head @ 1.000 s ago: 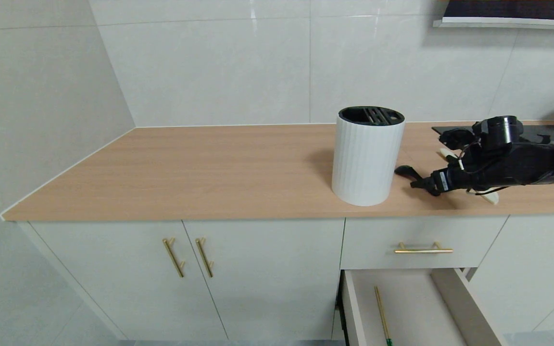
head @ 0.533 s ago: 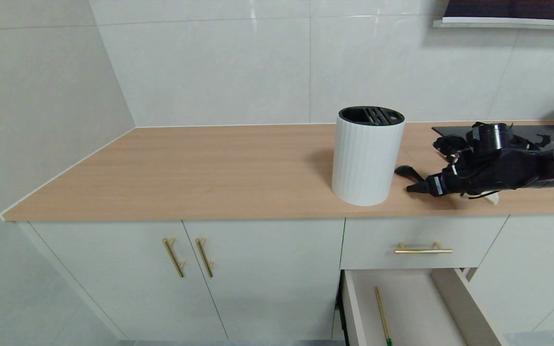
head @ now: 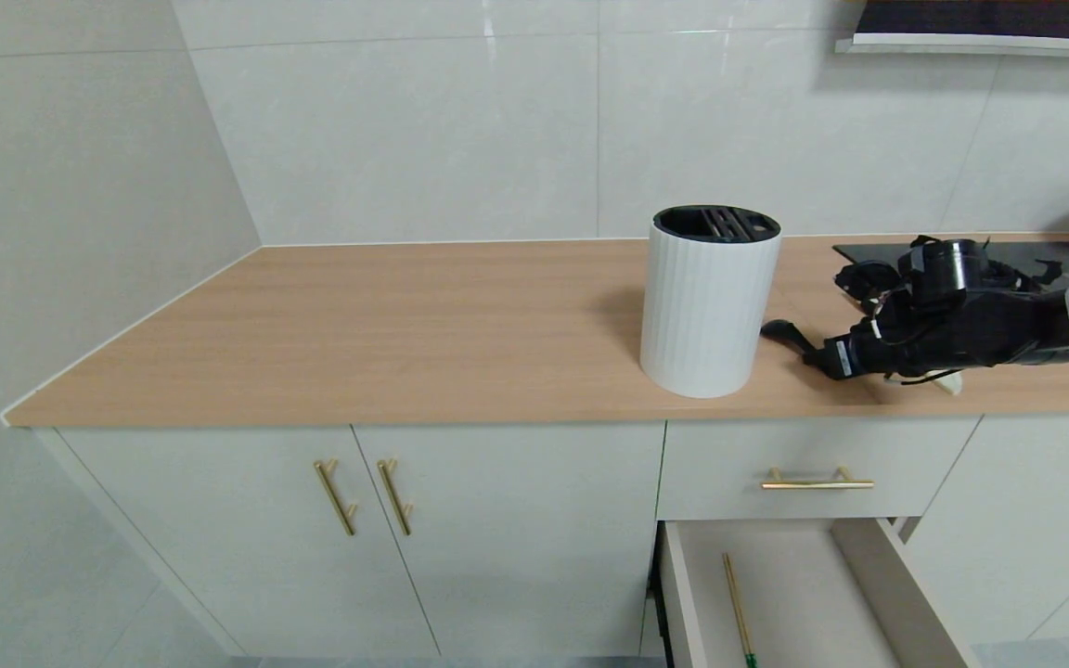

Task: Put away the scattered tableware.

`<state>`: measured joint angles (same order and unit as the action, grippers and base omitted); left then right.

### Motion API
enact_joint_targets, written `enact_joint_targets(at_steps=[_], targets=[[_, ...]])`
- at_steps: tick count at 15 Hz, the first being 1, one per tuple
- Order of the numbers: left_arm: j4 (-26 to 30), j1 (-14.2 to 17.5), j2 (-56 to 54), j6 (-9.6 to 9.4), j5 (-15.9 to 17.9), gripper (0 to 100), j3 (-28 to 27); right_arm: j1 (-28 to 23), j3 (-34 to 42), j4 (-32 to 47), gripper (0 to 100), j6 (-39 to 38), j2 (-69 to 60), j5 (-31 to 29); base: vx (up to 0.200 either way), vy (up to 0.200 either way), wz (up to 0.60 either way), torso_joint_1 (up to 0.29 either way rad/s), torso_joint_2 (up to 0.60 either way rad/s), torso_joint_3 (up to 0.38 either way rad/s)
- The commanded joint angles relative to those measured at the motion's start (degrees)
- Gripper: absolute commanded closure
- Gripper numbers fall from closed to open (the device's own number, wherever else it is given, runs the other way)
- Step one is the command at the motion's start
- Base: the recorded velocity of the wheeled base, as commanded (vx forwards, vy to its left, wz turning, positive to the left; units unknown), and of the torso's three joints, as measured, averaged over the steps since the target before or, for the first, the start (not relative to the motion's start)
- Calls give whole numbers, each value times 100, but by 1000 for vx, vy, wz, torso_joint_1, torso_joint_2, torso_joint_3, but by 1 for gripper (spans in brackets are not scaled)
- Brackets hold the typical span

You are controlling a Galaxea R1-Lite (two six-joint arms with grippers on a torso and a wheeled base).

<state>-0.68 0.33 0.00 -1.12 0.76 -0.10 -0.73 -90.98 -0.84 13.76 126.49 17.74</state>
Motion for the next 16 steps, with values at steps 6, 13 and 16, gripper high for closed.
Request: enact_joint_targets(at_steps=[6,13,16], targets=[[-2,2,0,-2,4,0,1,3,1478,93,100,-673,-1909,-139,0,0,0,0,0,0],[-2,2,0,-2,4,0,1,372,2532,2721,100,-1956,-3983,-1158,0,0,0,0,0,0],[-2,2,0,-2,-5,0,1,803,3508,2651,100,-2466,-4352,-1598,0,0,0,0,0,0]])
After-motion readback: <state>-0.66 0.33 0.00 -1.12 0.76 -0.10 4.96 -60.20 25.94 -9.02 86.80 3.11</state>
